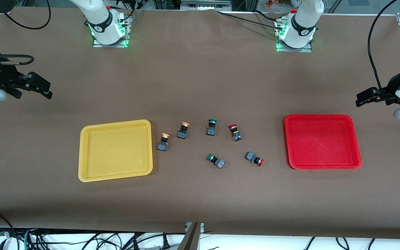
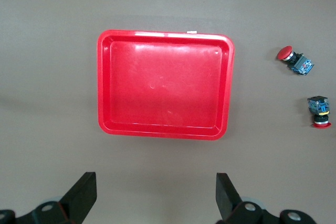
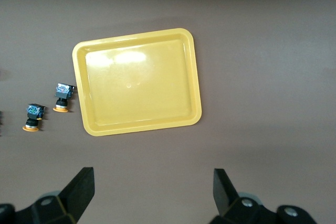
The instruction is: Place red and yellow buttons in trays
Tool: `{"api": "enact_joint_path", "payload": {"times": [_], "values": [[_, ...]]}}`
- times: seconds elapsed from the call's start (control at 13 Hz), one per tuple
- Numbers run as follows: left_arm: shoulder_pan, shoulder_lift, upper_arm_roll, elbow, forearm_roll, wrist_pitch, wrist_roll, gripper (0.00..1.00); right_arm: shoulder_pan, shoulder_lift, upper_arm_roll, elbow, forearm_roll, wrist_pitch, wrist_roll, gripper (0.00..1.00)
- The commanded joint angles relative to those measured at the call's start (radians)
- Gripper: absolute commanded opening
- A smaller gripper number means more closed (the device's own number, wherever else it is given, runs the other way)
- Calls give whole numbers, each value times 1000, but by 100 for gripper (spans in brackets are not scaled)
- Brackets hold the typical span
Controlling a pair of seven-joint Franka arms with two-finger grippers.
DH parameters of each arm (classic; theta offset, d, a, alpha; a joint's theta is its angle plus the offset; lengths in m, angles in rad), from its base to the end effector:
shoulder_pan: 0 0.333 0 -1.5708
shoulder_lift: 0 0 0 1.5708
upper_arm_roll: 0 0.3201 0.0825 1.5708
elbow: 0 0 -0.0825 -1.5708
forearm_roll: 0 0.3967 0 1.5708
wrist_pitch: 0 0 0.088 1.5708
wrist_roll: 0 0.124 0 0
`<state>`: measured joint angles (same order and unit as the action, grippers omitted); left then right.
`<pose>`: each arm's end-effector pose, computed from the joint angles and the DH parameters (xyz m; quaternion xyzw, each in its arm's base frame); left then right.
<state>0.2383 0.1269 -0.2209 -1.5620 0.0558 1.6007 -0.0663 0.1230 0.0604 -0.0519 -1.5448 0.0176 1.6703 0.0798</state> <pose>0.6018 0.0242 0.5458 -0.9982 -0.0400 0.0422 0.0150 0.5951 0.0453 0.5984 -0.9994 0.0048 -0.0319 0.0097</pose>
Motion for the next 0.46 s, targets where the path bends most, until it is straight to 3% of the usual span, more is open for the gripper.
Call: {"api": "enact_joint_path", "payload": {"times": [0.0, 0.23, 0.38], "values": [[-7, 10, 5, 19, -13, 5, 31, 100, 7, -63, 9, -71, -25, -6, 40, 100], [-124, -39, 89, -24, -11, 53, 29, 100, 9, -30, 12, -28, -24, -17, 38, 100], [-168, -108, 149, -126, -13, 97, 31, 100, 9, -24, 11, -28, -24, -9, 35, 100]]}}
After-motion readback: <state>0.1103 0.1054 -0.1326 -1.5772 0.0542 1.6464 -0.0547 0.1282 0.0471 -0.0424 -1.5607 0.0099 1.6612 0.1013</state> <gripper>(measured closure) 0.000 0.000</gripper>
